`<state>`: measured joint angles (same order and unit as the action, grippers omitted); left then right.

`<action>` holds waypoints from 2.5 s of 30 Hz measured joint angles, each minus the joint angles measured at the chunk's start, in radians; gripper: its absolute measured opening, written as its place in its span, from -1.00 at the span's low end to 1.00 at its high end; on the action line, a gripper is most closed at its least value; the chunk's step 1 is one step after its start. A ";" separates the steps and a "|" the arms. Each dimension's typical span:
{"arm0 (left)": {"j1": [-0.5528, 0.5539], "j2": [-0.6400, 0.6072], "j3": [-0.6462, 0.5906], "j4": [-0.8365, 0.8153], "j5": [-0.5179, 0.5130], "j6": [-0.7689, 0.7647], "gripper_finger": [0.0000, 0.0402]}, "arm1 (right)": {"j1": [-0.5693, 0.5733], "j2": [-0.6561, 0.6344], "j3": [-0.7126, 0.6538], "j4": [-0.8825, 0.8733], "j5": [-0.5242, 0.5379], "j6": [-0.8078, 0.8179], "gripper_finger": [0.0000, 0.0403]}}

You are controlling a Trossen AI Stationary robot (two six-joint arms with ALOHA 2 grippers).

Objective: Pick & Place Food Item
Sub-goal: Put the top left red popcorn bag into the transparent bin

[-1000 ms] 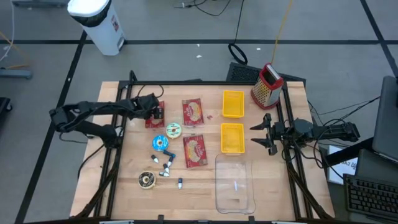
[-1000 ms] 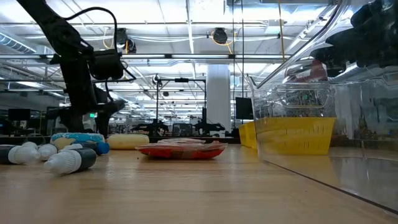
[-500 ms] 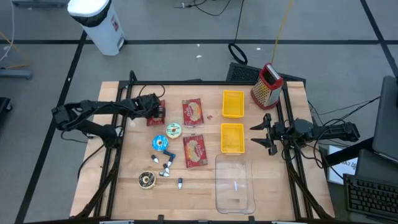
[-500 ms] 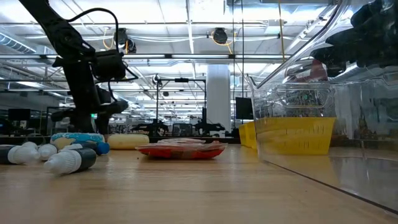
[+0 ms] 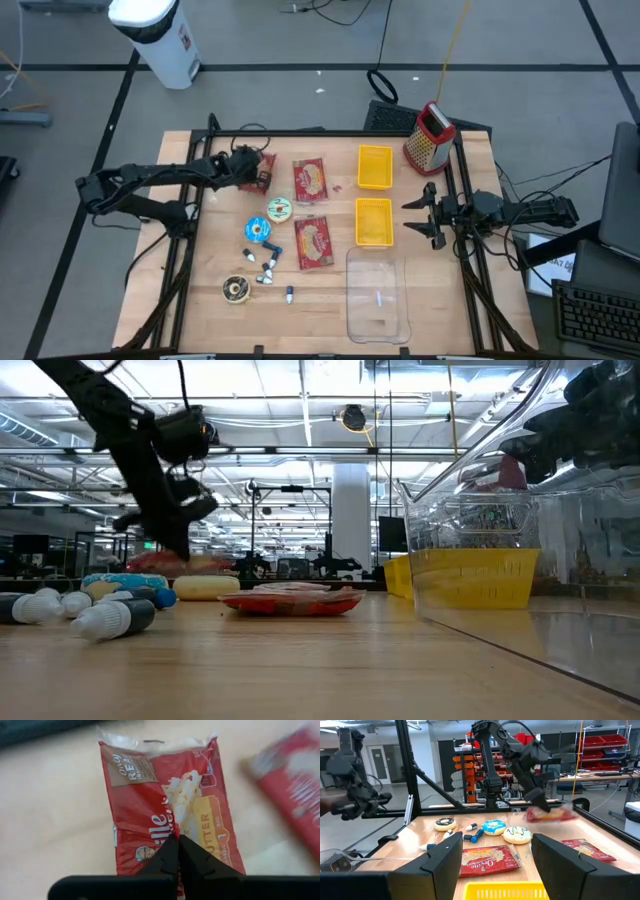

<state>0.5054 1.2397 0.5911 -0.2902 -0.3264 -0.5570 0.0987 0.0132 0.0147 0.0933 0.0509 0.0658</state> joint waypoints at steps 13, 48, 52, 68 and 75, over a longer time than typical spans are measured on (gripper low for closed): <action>-0.243 -0.087 0.122 0.267 -0.033 0.536 -0.99 | 0.000 0.000 0.000 0.041 0.000 0.025 0.12; -0.534 0.367 0.399 0.626 0.009 1.312 -0.98 | -0.001 0.604 0.240 0.367 0.337 0.332 0.14; -0.547 0.396 0.430 0.612 0.005 1.338 -0.98 | -0.001 0.770 0.366 0.351 0.284 0.253 0.22; -0.562 0.397 0.434 0.592 -0.060 1.349 -0.97 | -0.051 1.069 0.583 0.311 0.261 0.282 0.17; -0.567 0.397 0.434 0.572 -0.120 1.364 -0.97 | -0.053 1.044 0.584 0.291 0.258 0.290 -0.23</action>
<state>-0.0616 1.6369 1.0248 0.2814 -0.4461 0.8073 0.0456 1.0573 0.5987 0.3843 0.3092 0.3553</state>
